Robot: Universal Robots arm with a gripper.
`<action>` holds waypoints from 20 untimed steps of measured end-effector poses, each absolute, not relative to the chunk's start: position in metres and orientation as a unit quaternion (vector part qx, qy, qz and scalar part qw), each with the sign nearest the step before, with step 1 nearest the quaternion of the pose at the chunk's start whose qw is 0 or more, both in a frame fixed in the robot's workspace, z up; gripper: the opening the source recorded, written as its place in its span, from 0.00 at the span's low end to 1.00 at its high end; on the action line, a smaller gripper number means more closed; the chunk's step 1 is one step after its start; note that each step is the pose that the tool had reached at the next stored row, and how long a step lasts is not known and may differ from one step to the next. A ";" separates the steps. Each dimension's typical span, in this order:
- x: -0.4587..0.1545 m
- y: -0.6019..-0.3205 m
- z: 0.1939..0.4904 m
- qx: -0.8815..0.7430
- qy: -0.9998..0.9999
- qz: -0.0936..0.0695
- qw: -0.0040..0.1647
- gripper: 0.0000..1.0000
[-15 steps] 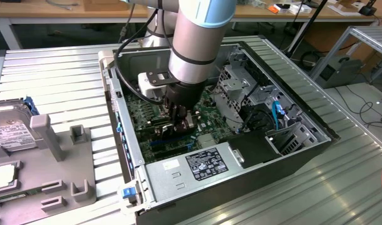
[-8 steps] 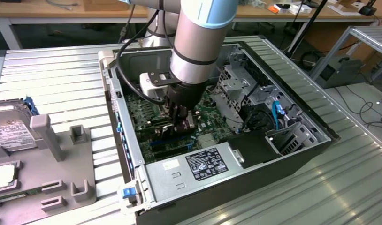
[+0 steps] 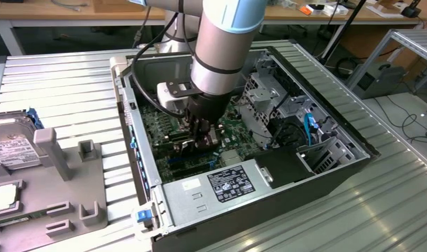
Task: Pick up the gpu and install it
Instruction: 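Insert the gpu into the slot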
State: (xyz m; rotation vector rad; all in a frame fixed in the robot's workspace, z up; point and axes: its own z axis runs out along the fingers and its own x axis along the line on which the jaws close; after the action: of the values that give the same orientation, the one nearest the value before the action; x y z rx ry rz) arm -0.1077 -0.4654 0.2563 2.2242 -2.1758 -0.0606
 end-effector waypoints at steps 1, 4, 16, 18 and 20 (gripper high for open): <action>-0.108 -0.465 0.256 0.715 -0.699 -0.020 0.015 0.27; -0.107 -0.465 0.254 0.715 -0.699 -0.020 0.015 0.27; -0.107 -0.465 0.254 0.715 -0.699 -0.019 0.016 0.27; -0.107 -0.464 0.254 0.715 -0.699 -0.018 0.016 0.27; -0.107 -0.462 0.254 0.715 -0.699 -0.016 0.018 0.27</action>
State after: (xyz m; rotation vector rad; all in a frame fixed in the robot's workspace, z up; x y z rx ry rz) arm -0.1074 -0.4616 0.2540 2.2188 -2.1711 -0.0509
